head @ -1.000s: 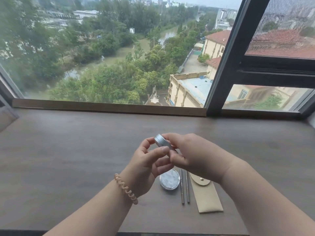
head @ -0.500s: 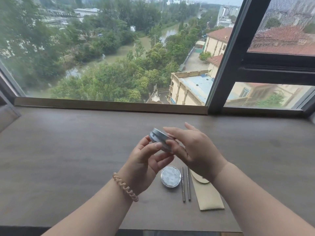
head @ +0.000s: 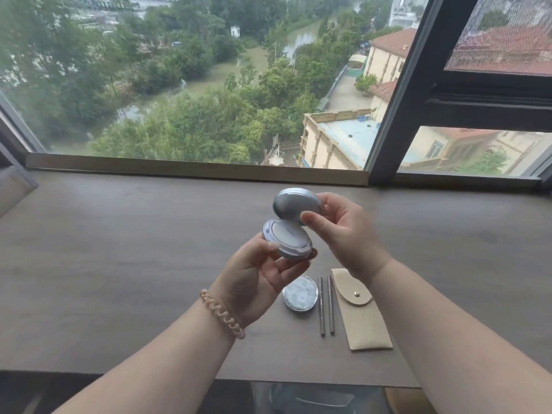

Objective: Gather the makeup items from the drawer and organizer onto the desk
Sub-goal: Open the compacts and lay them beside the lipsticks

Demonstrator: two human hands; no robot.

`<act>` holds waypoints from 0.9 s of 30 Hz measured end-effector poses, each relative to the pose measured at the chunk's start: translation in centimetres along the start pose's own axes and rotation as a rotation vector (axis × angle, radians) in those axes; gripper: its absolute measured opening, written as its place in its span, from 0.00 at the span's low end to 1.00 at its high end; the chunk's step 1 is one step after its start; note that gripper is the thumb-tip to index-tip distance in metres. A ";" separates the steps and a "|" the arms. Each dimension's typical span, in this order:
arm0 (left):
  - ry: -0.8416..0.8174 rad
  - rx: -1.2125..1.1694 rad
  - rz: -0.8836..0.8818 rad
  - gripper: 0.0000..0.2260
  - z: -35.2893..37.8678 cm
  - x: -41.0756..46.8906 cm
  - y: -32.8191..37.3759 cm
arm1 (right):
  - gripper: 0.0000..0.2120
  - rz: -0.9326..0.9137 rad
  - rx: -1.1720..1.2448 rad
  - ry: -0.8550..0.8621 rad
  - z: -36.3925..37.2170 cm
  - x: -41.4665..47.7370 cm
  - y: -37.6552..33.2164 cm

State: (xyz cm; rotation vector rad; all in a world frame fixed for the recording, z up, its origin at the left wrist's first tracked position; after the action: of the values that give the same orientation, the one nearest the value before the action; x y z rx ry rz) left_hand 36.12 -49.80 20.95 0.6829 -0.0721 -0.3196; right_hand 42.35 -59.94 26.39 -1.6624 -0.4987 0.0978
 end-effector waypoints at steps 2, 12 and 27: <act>0.016 0.015 -0.018 0.18 -0.4 -0.1 -0.1 | 0.13 0.021 -0.002 0.013 -0.1 0.0 1.0; 0.255 0.214 -0.129 0.18 -4.6 -0.4 -1.7 | 0.12 0.114 -0.023 0.131 -1.3 0.6 4.7; 0.394 0.243 -0.207 0.08 -7.1 -1.6 -5.1 | 0.12 0.223 -0.028 0.100 -0.8 0.2 8.2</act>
State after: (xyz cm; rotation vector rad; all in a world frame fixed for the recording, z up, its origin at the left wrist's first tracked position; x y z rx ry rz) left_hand 34.42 -48.68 12.36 0.9864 0.3422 -0.3732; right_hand 44.97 -61.21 18.71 -1.7364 -0.2392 0.1711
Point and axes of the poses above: each hand's wrist, its own x-axis towards the middle knuckle, its own z-axis out of the palm, y = z × x, the point moved 9 cm from there along x, towards the middle knuckle, and after that the axes turned 4 degrees about -y, right-handed, at the moved point
